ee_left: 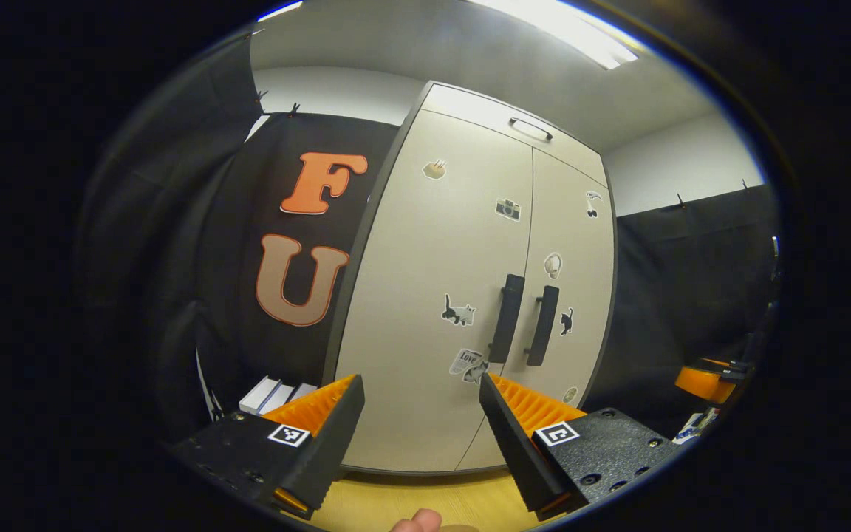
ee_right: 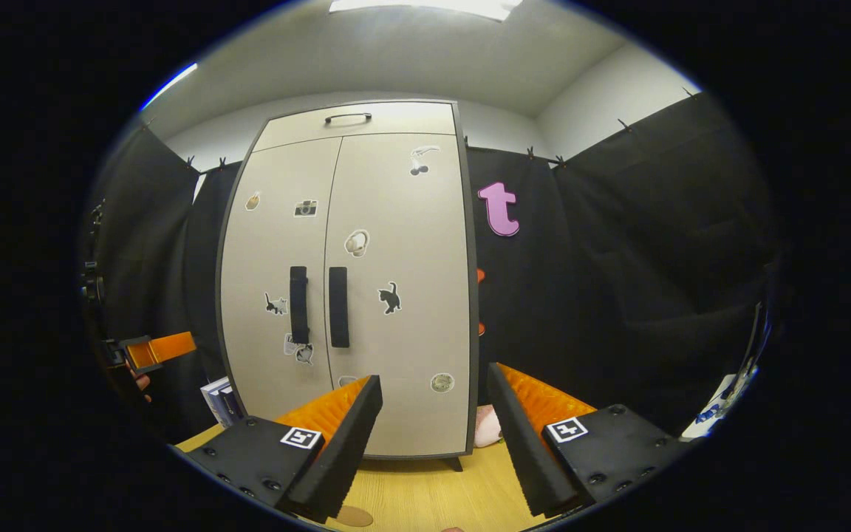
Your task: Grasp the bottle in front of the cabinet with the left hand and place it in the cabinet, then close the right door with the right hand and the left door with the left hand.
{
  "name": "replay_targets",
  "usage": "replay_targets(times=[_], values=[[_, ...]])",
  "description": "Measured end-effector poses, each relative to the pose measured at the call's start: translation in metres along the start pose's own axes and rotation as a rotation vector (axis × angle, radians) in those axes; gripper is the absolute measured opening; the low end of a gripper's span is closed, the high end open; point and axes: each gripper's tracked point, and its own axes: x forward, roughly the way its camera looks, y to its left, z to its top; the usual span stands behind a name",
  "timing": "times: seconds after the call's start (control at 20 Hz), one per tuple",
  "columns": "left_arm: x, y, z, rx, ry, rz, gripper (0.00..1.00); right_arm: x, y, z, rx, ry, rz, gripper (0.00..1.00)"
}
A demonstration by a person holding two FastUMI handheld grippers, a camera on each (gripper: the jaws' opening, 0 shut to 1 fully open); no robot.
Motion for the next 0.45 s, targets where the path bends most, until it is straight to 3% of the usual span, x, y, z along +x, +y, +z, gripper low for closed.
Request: replay_targets(times=[0.45], values=[[-0.0005, 0.0015, -0.0008, -0.005, -0.002, 0.005, 0.96, 0.0021, -0.0020, -0.0023, 0.014, 0.005, -0.003, 0.95]])
